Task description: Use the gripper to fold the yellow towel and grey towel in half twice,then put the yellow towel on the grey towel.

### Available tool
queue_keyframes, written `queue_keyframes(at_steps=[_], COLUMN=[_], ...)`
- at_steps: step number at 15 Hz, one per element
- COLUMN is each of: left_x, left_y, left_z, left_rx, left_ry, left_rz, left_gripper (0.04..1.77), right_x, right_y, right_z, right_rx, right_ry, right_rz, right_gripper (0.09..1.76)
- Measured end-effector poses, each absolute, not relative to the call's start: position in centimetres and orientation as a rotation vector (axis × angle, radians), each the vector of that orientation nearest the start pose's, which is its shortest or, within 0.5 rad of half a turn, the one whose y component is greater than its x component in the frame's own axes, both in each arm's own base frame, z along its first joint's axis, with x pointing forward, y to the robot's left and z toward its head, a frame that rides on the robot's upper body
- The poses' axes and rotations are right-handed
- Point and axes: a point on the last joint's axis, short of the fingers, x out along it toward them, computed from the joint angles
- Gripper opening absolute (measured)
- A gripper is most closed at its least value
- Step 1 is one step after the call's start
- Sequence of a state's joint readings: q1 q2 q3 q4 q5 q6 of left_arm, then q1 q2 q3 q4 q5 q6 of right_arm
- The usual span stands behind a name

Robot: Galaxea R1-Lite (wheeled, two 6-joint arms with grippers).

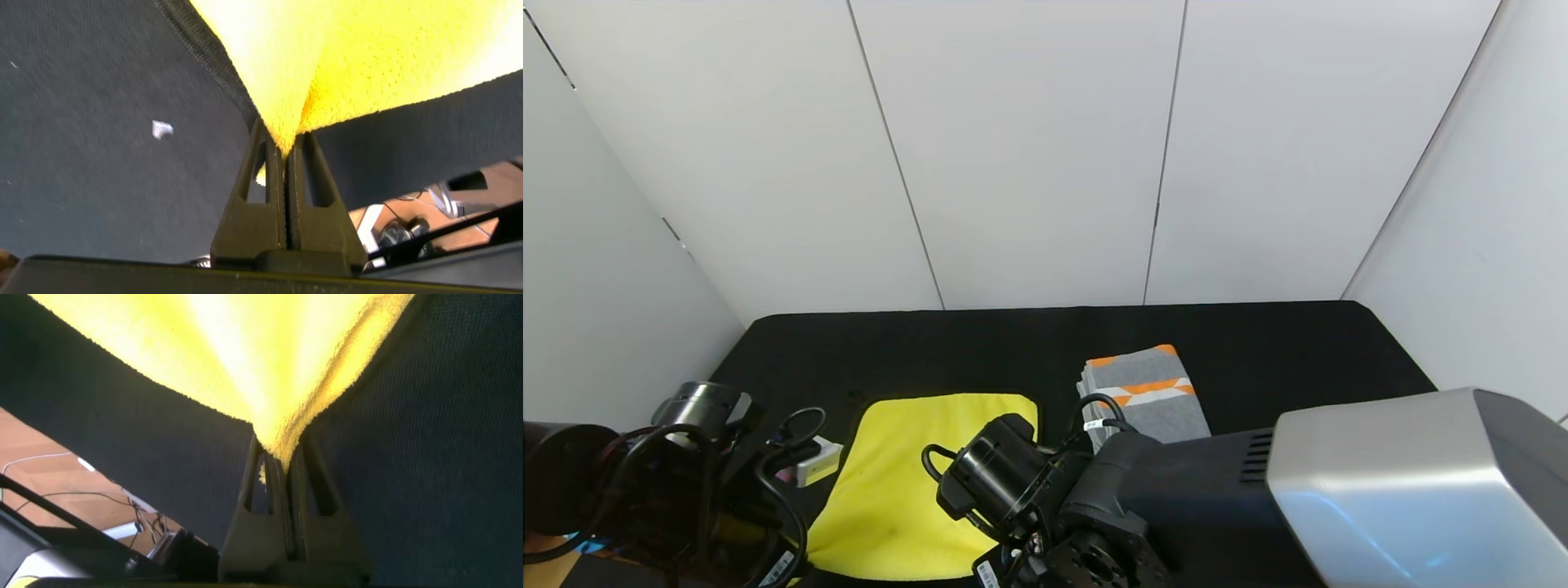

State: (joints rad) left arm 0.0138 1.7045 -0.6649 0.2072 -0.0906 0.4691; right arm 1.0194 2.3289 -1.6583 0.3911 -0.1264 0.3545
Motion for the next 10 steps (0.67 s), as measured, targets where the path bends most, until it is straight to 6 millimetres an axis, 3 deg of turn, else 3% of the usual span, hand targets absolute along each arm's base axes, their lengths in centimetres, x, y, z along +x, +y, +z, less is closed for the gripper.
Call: queue_keyframes(at_steps=[5, 10], left_x=[23.0, 24.7], left_y=[0.3, 0.4], left_z=[9.7, 11.5], left_rx=[0.341, 0.326], left_ry=[1.153, 1.076], left_rz=[-0.338, -0.301], left_gripper=[0.12, 0.12], right_x=[23.6, 25.5], right_y=[37.0, 36.7], right_z=[8.9, 11.2], right_rx=[-0.268, -0.198], right_ry=[1.008, 0.94], right_rz=[0.615, 0.602], right_gripper=[0.12, 0.12])
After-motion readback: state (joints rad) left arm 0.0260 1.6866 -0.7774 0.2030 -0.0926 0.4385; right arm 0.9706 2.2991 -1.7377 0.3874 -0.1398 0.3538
